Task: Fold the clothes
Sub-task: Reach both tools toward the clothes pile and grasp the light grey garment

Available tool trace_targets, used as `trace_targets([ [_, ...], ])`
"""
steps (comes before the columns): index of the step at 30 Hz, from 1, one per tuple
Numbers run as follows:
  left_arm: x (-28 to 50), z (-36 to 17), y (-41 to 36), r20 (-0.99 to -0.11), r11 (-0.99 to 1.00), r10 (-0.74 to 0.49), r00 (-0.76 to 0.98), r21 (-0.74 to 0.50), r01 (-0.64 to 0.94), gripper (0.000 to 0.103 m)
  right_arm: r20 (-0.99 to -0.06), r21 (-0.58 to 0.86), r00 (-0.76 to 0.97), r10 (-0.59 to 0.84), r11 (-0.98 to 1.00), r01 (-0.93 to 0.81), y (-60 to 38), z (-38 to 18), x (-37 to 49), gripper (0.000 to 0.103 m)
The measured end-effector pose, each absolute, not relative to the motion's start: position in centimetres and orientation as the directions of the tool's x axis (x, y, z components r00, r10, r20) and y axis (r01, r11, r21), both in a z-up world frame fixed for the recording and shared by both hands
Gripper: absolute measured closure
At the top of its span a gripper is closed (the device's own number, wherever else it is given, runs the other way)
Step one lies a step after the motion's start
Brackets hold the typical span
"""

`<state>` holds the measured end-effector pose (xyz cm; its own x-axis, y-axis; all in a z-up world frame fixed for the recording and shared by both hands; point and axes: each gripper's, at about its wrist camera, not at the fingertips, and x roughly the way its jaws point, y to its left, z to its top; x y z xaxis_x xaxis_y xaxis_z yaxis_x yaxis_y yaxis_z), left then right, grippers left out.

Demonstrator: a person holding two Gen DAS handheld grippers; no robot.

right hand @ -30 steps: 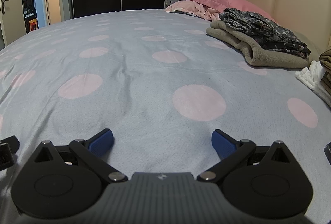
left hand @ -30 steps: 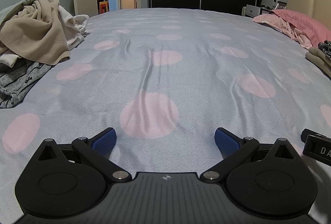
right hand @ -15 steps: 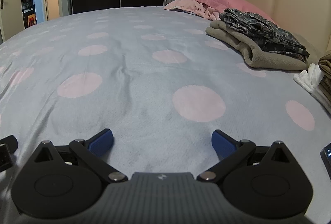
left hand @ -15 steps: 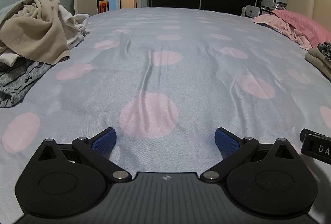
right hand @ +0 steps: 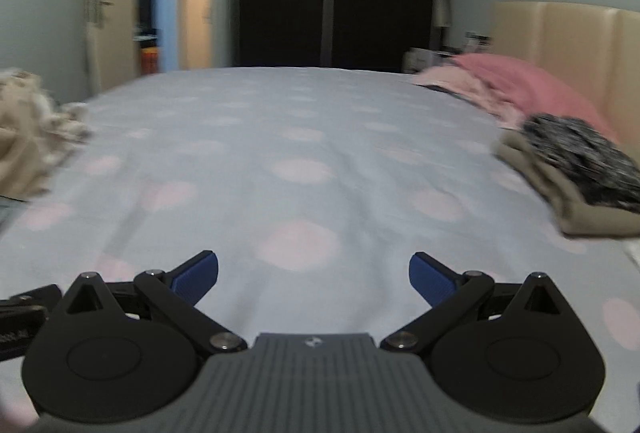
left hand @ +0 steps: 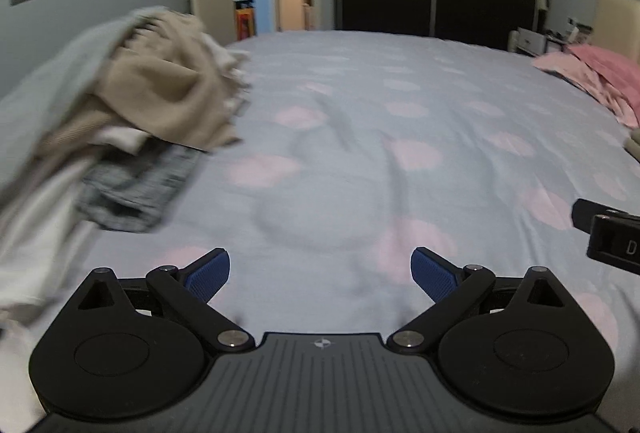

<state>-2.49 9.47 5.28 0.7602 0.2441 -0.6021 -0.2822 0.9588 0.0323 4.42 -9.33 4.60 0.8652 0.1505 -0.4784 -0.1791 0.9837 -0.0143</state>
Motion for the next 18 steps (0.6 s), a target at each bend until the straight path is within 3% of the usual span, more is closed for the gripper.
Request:
trace_targets([
  [10,-7.7,9.9,18.5,-0.621,0.909,0.321,0.715,-0.01,-0.417,0.004,-0.465,-0.036,0.799,0.381,0.894,-0.447,1.1,8.9,1.5,0.001],
  [18,-9.2,12.7,26.4,-0.614,0.867,0.414,0.672,0.041,-0.496,0.008,-0.483,0.027,0.646,0.591,0.747,-0.664,10.2,11.5,-0.2,0.002],
])
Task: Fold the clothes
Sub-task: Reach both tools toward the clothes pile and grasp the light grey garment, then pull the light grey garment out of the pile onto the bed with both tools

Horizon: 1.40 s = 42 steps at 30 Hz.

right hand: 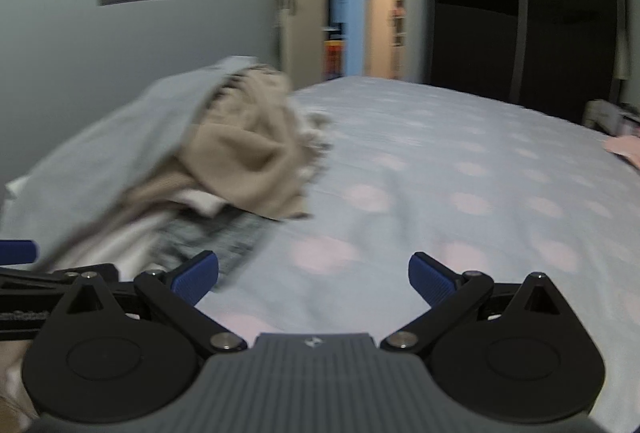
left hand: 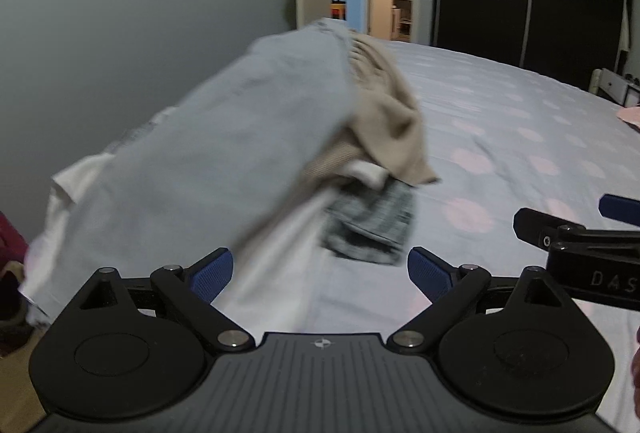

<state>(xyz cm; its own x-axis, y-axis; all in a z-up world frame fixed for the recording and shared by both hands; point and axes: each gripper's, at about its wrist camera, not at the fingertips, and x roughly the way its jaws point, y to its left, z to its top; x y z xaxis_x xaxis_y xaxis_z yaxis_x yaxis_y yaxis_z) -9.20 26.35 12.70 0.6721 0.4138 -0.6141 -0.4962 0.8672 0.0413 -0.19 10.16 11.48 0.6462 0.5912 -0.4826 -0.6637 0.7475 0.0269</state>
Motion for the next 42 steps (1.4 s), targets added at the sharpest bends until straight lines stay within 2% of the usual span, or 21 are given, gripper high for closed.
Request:
trace_targets([
  [2,-9.2,13.1,28.0,-0.614,0.869,0.422,0.667,0.064,-0.491,0.012,-0.479,0.047,0.608,0.633,0.71,-0.702,12.3,12.1,-0.2,0.002],
  [4,-9.0,13.2,29.3,-0.62,0.876,0.424,0.66,0.096,-0.473,0.021,-0.474,0.058,0.574,0.667,0.675,-0.736,14.4,12.7,0.0,0.006],
  [6,-8.7,13.0,30.4,-0.626,0.879,0.425,0.654,0.112,-0.463,0.022,-0.467,0.056,0.545,0.696,0.639,-0.767,16.4,13.5,0.2,0.017],
  [8,-8.4,12.8,31.4,-0.628,0.881,0.423,0.654,0.116,-0.459,0.024,-0.468,0.057,0.518,0.716,0.609,-0.791,18.2,14.2,0.5,0.02],
  [10,-8.2,12.5,32.0,-0.628,0.881,0.418,0.657,0.106,-0.461,0.034,-0.471,0.067,0.491,0.732,0.585,-0.808,19.9,14.5,1.2,0.024],
  [14,-7.0,11.5,32.6,-0.64,0.889,0.4,0.656,0.095,-0.448,0.04,-0.509,0.065,0.447,0.736,0.551,-0.832,23.4,14.0,2.9,0.04],
  [17,-6.1,11.2,32.6,-0.633,0.891,0.399,0.663,0.098,-0.443,0.043,-0.53,0.066,0.438,0.726,0.55,-0.832,25.3,13.1,4.3,0.04],
  [21,-5.1,11.3,33.0,-0.615,0.878,0.426,0.663,0.105,-0.467,0.062,-0.54,0.108,0.411,0.734,0.545,-0.831,26.8,12.7,5.9,0.051],
  [22,-4.8,11.4,33.2,-0.615,0.871,0.434,0.658,0.102,-0.48,0.069,-0.545,0.113,0.406,0.734,0.544,-0.832,27.2,12.6,6.1,0.051],
  [23,-4.6,11.5,33.2,-0.618,0.867,0.44,0.652,0.103,-0.487,0.072,-0.549,0.117,0.4,0.734,0.541,-0.833,27.6,12.6,6.3,0.052],
  [25,-4.5,11.7,33.5,-0.616,0.862,0.445,0.65,0.099,-0.497,0.085,-0.558,0.131,0.38,0.738,0.53,-0.838,28.3,12.5,6.5,0.067],
  [27,-4.5,11.9,33.7,-0.617,0.86,0.439,0.653,0.079,-0.504,0.091,-0.564,0.133,0.378,0.734,0.532,-0.836,28.6,12.6,6.5,0.079],
  [28,-4.6,12.0,33.8,-0.619,0.859,0.437,0.653,0.07,-0.508,0.091,-0.566,0.13,0.382,0.731,0.537,-0.834,28.7,12.7,6.5,0.081],
  [30,-4.7,12.3,33.8,-0.621,0.856,0.433,0.653,0.057,-0.514,0.091,-0.561,0.139,0.386,0.732,0.543,-0.828,28.3,13.1,6.4,0.095],
  [42,-7.0,16.8,31.5,-0.606,0.858,0.417,0.678,0.014,-0.514,0.091,-0.483,0.081,0.451,0.751,0.551,-0.83,21.7,19.3,2.4,0.099],
])
